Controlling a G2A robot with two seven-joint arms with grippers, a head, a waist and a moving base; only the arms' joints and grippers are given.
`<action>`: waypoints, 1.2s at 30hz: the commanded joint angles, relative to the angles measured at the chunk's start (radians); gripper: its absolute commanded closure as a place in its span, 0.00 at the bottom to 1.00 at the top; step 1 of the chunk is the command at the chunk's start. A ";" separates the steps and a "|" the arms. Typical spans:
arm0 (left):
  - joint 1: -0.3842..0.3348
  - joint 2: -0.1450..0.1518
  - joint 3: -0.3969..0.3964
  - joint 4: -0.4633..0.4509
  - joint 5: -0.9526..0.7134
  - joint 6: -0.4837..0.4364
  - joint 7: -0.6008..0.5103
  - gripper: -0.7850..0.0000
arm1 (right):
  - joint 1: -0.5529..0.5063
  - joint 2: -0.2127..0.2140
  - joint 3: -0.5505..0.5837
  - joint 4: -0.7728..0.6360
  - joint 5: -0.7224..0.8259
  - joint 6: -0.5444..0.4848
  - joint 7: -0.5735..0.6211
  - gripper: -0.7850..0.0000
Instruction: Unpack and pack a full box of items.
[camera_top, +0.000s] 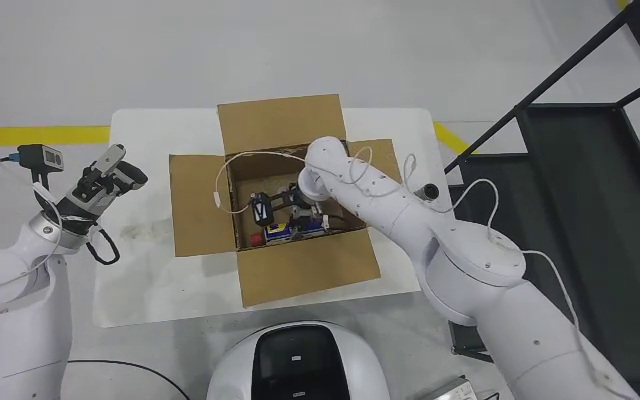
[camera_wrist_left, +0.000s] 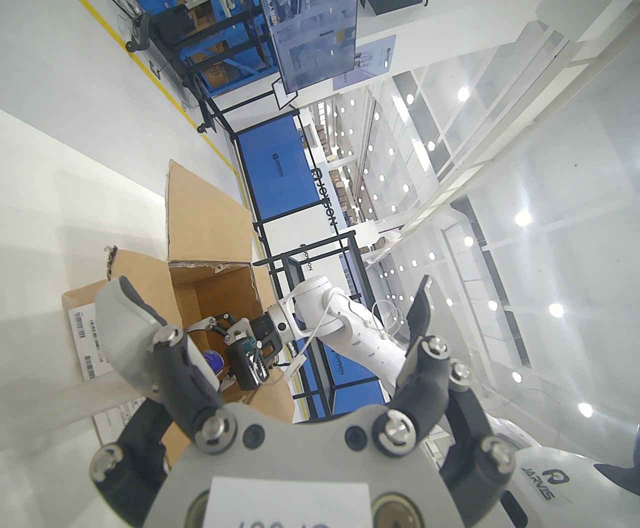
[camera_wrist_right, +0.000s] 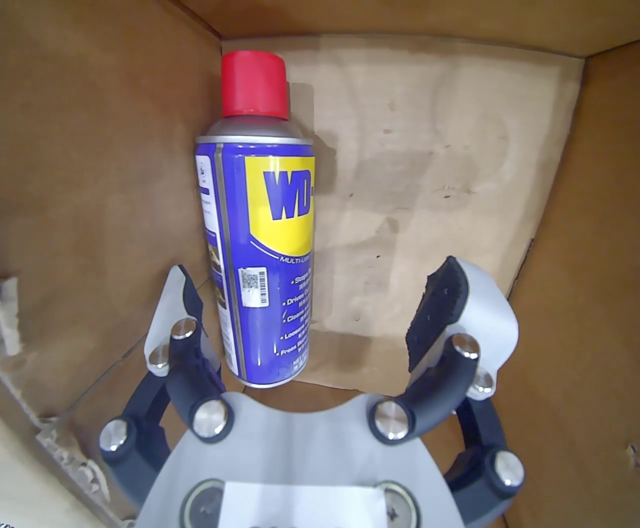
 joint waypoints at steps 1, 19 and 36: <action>0.000 0.000 0.000 0.000 0.000 0.000 0.000 0.00 | 0.002 -0.019 -0.005 0.036 -0.010 0.007 -0.010 0.00; 0.000 0.000 0.000 0.000 0.000 0.000 0.000 0.00 | -0.007 -0.128 -0.028 0.239 -0.090 0.047 -0.105 0.35; 0.000 0.000 0.000 0.000 0.000 0.000 0.000 0.00 | 0.020 -0.133 -0.027 0.293 -0.151 -0.003 -0.215 1.00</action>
